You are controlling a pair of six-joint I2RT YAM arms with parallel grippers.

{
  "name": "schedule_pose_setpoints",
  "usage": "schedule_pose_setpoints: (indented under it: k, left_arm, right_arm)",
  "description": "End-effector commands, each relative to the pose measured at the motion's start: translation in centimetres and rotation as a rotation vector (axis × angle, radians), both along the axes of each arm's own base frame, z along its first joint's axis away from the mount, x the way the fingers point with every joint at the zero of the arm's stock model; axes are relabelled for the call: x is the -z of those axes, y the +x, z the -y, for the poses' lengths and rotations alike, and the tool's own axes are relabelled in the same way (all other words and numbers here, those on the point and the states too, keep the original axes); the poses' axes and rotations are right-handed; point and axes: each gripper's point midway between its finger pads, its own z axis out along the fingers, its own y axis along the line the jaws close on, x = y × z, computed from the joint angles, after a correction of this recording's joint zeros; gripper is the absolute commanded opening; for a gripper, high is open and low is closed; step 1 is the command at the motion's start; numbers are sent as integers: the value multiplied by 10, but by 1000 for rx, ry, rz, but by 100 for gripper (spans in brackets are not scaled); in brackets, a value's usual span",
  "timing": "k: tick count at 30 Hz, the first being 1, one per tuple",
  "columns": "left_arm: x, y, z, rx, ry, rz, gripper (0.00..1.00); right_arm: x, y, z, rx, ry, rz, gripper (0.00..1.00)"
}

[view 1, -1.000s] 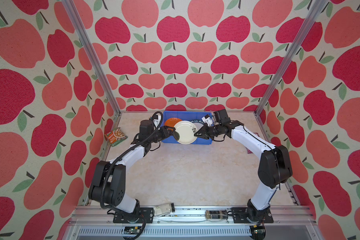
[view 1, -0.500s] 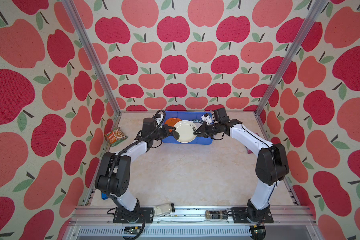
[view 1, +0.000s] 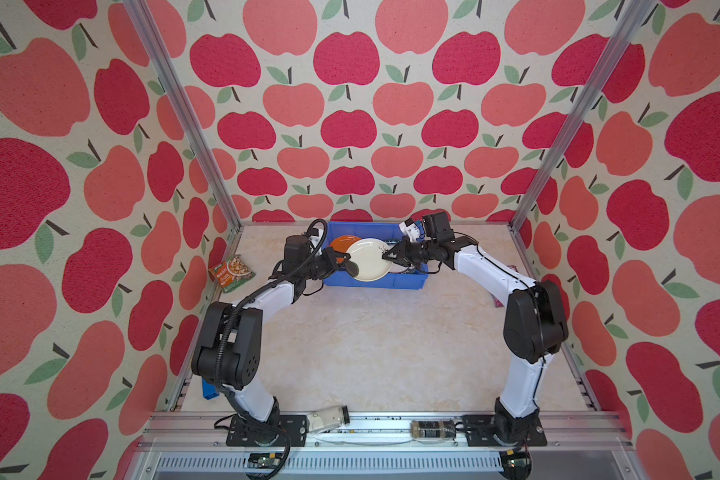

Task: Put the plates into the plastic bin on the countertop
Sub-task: 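Lower the cream plate into the bin against the orange plates with both grippers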

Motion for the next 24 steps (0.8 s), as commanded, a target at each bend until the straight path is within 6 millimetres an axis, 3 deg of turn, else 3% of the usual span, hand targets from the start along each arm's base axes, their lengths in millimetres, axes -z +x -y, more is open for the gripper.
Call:
schedule_pose_setpoints:
  k: [1,2,3,4,5,6,15,24]
  left_arm:
    - [-20,-7,11,78,-36,64,0]
    - [-19,-7,8,67,-25,60,0]
    - [-18,-7,4,54,-13,57,17]
    - [-17,-7,1,42,-3,55,44]
    - [-19,-7,-4,25,10,62,78]
    - [-20,-6,-10,7,23,68,100]
    - [-34,1,-66,-144,122,108,99]
    - [-33,3,-83,-165,129,114,99]
  right_arm:
    - [0,26,4,85,20,4,0]
    - [0,29,4,94,25,7,0]
    - [0,33,5,102,28,12,0]
    - [0,36,4,107,28,15,0]
    - [-1,41,3,112,28,27,0]
    - [-2,46,1,116,27,35,0]
    - [25,96,-33,119,5,21,0]
    - [56,119,-59,141,-11,-2,0]
